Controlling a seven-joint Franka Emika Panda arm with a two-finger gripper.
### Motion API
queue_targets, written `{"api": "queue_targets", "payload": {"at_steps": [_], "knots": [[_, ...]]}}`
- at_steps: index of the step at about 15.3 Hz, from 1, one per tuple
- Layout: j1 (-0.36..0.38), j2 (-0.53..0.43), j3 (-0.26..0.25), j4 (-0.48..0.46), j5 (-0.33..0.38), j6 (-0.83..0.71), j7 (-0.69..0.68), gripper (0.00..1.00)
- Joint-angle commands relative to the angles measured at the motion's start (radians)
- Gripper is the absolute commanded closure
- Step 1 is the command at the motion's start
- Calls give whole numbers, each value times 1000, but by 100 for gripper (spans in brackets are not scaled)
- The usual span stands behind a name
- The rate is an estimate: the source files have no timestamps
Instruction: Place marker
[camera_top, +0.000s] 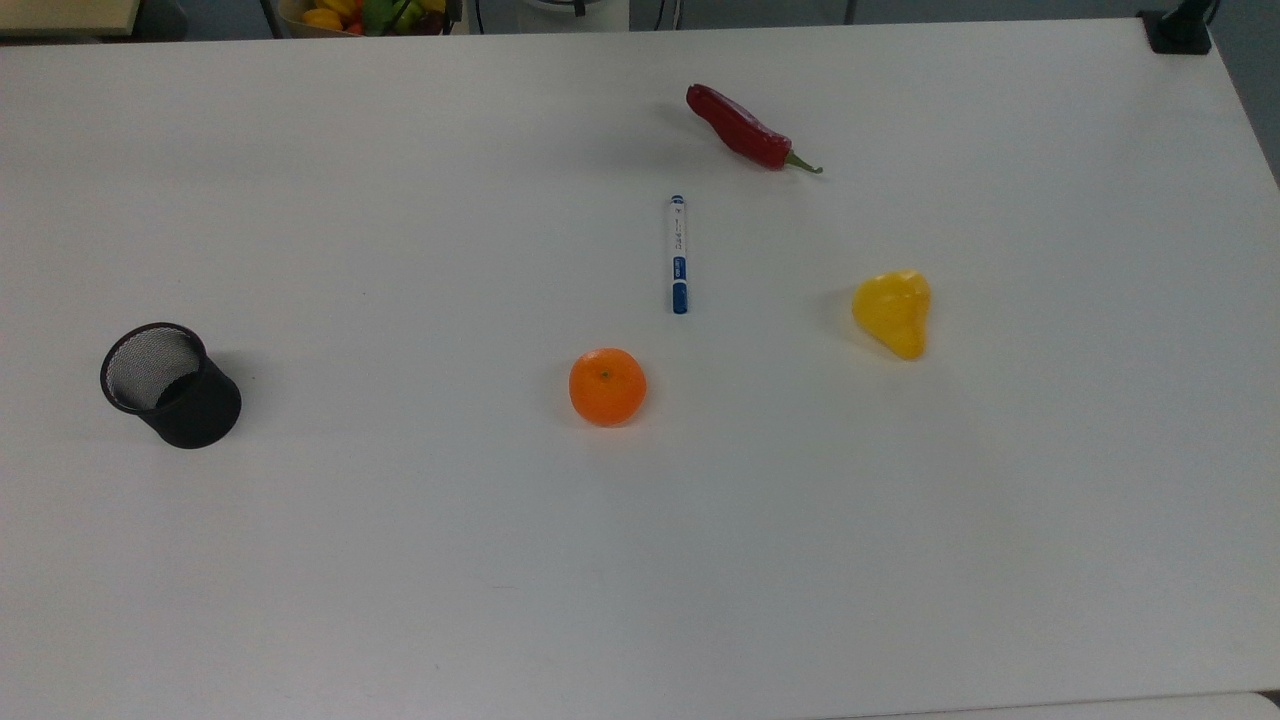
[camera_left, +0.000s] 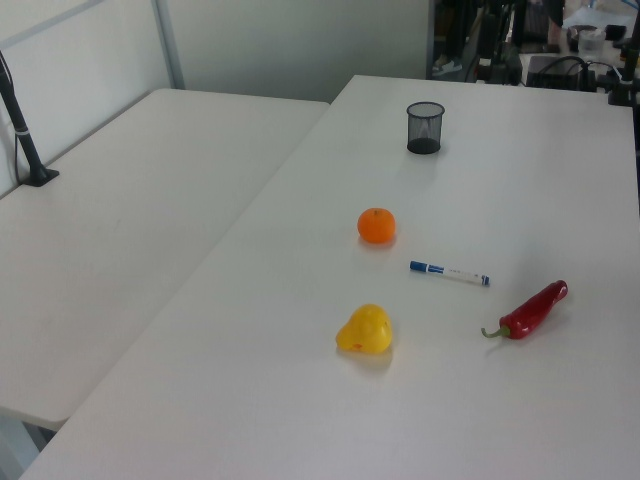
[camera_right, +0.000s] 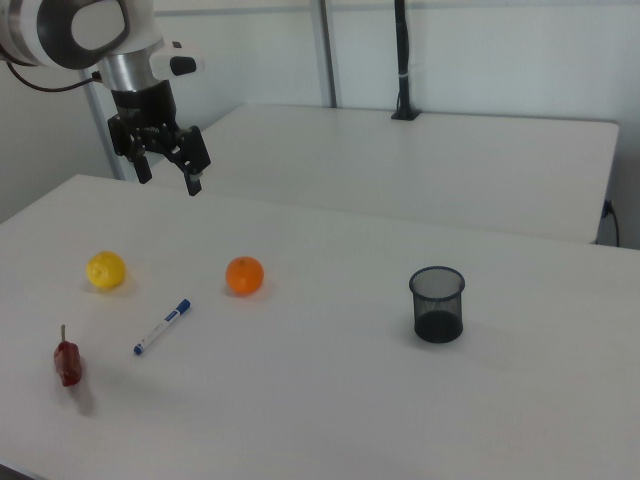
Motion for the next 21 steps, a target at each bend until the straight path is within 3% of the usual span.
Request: {"api": "queue_targets", "payload": {"at_steps": [1,9,17,21], "knots": [[24,-5,-21,-26,13,43,-25,0],[51,10,-21,-38,8,46,-27,0],[126,85,-11,-100,1,151,-13,0],[157,116,-11,-184,-5,276,-10,0]]}}
